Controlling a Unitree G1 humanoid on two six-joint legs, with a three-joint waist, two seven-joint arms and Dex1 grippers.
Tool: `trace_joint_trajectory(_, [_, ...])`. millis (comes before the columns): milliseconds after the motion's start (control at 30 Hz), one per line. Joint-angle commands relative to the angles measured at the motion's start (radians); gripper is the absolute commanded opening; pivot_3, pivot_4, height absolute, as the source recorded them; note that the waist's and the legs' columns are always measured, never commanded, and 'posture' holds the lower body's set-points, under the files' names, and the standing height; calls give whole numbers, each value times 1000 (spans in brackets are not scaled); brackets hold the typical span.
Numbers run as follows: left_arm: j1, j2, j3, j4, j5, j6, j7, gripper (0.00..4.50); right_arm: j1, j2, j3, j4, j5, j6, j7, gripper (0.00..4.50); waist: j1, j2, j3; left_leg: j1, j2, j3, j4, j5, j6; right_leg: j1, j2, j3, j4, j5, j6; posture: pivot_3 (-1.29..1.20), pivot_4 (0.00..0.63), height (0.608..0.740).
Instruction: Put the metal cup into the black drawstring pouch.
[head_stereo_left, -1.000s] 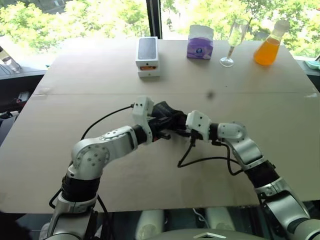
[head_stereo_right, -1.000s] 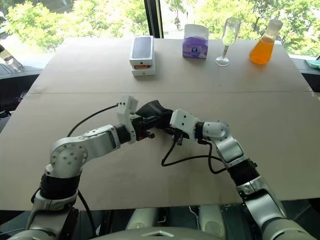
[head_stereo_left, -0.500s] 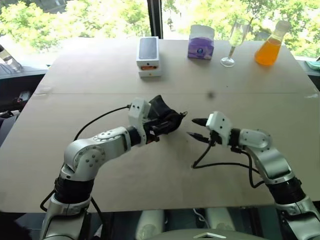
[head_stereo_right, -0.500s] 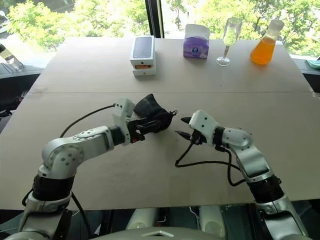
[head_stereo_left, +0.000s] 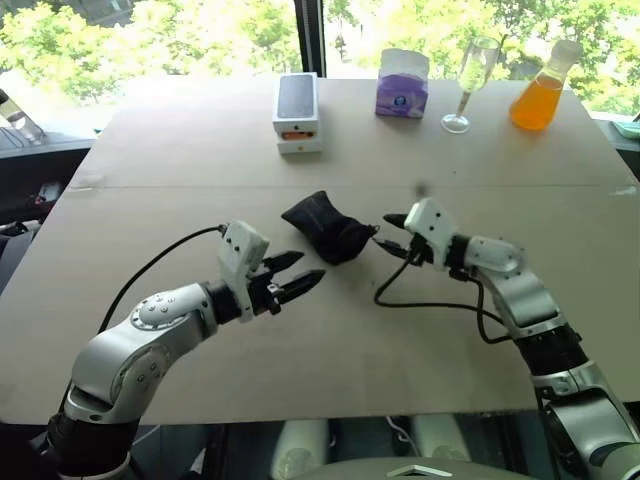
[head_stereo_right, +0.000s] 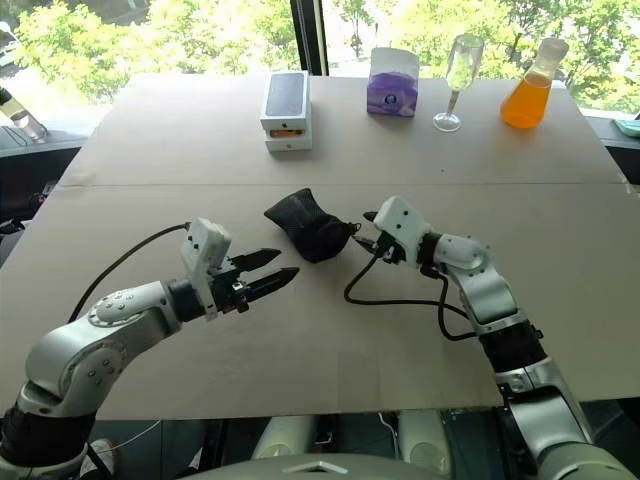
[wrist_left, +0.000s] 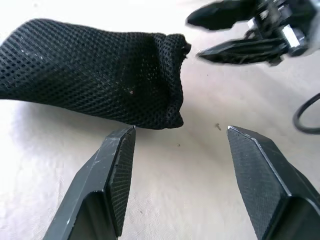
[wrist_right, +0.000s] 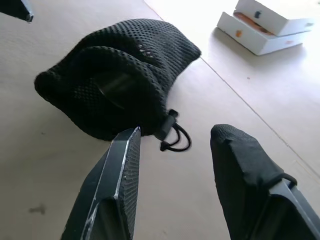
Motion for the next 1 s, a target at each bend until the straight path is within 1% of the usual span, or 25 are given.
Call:
trace_joint_trajectory(33, [31, -12, 32, -80, 14, -36, -6, 2957, -40, 4, 2, 73, -25, -70, -2, 2210, 0, 0, 0, 0, 0, 0, 0, 0, 0, 0, 0, 0, 0, 0, 0, 0, 150, 740])
trace_joint_trajectory(167, [59, -29, 61, -106, 7, -30, 13, 2957, -62, -3, 8, 145, -54, -114, -2, 2210, -3, 0, 0, 0, 0, -1, 0, 0, 0, 0, 0, -1, 0, 0, 0, 0, 150, 740])
trace_joint_trajectory(333, [83, -46, 80, -129, 9, -25, 31, 2957, -74, -9, -16, 176, -46, -134, 5, 2210, -5, 0, 0, 0, 1, -1, 0, 0, 0, 0, 1, 0, 0, 0, 0, 0, 150, 740])
trace_joint_trajectory(500, [95, -58, 73, -154, 14, -16, 46, 2957, -92, 31, -18, 231, -32, -160, 3, 2210, -5, 0, 0, 0, 1, 0, 0, 0, 0, 0, 1, 0, 1, 0, 0, 0, 150, 740])
trace_joint_trajectory(633, [117, -60, 80, -167, 19, -19, 51, 2957, -116, 57, -8, 257, -50, -182, -8, 2210, -5, 1, 0, 0, 1, 0, 0, 0, 0, 0, 1, 0, 1, 0, 0, 0, 150, 740])
trace_joint_trajectory(767, [136, -65, 79, -179, 25, -27, 54, 2957, -130, 60, -5, 277, -65, -206, -9, 2210, -5, 1, 0, 0, 1, -1, 0, 0, 0, 0, 1, 0, 1, 0, 0, 0, 150, 740])
trace_joint_trajectory(800, [143, -68, 77, -183, 28, -29, 55, 3051, -136, 61, -6, 284, -67, -219, -9, 1802, -5, 0, 0, 0, 1, -1, 0, 0, 0, 0, 1, 0, 1, 0, 0, 0, 150, 740])
trace_joint_trajectory(833, [148, -70, 76, -185, 30, -31, 56, 3051, -141, 62, -6, 290, -69, -231, -9, 1664, -5, 0, 0, 0, 1, -1, 0, 0, 0, 0, 1, 0, 1, 0, 0, 0, 150, 740])
trace_joint_trajectory(900, [156, -75, 74, -188, 35, -34, 55, 3051, -148, 65, -7, 293, -62, -242, 2, 744, -5, 1, 0, 0, 1, 0, 0, 0, 0, 0, 1, 0, 1, 0, 0, 0, 150, 740])
trace_joint_trajectory(933, [157, -77, 73, -188, 36, -34, 55, 3051, -148, 66, -8, 287, -58, -245, 8, 466, -6, 1, 0, 0, 1, 0, 0, 0, 0, 0, 1, 0, 1, 0, 0, 0, 150, 740])
trace_joint_trajectory(967, [157, -79, 72, -187, 36, -34, 55, 3051, -148, 66, -8, 278, -55, -245, 12, 26, -6, 1, 0, 0, 1, 0, 0, 0, 0, 0, 1, 0, 1, 0, 0, 0, 150, 740])
trace_joint_trajectory(1000, [155, -82, 71, -185, 37, -35, 55, 3051, -147, 63, -7, 268, -55, -247, 17, 26, -6, 1, 0, 0, 1, 0, 0, 0, 0, 0, 1, 0, 1, 0, 0, 0, 150, 740])
